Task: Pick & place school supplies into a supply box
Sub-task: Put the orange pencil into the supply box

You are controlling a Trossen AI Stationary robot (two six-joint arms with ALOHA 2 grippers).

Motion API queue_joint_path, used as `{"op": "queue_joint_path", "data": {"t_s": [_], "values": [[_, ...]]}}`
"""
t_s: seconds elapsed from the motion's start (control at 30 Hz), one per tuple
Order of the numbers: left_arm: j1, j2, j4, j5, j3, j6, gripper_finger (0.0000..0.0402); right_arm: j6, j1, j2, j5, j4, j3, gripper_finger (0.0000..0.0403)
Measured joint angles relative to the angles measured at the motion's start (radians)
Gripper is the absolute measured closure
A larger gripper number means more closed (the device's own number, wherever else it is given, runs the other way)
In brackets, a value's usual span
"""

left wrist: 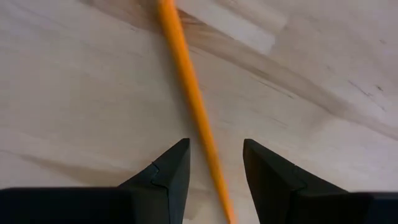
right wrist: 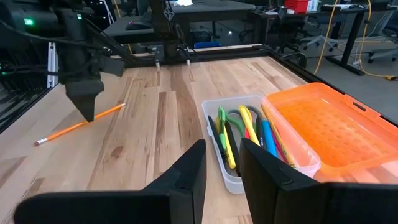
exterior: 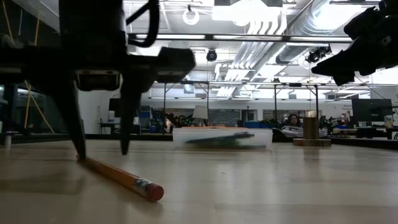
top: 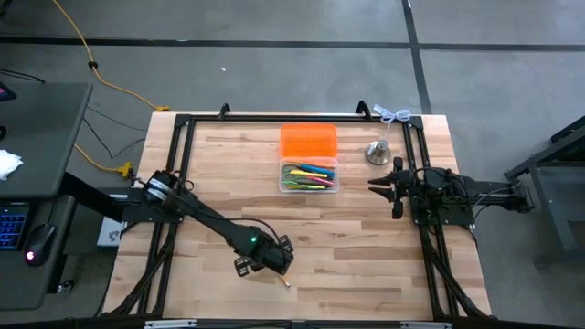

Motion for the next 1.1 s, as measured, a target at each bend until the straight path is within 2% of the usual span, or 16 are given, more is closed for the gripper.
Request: {"op": "queue_joint_path", "data": {"t_s": [0.5,0.93,1.1], "values": [[0.011,0.05,0.0,0.069,0.005,0.006,0.0229,-0.008,0.0,-0.001,-0.002,-0.011,0.0,0.0329],[0.009,0.058,-0.027,0.049,0.003,0.021,0.0336,-0.008,0.0,-0.001,-0.001,-0.014,0.0,0.0329],[0.008,0.058,-0.028,0.026,0.002,0.034,0.0362,-0.008,0.0,-0.001,-0.001,-0.018,0.001,0.0329]]}}
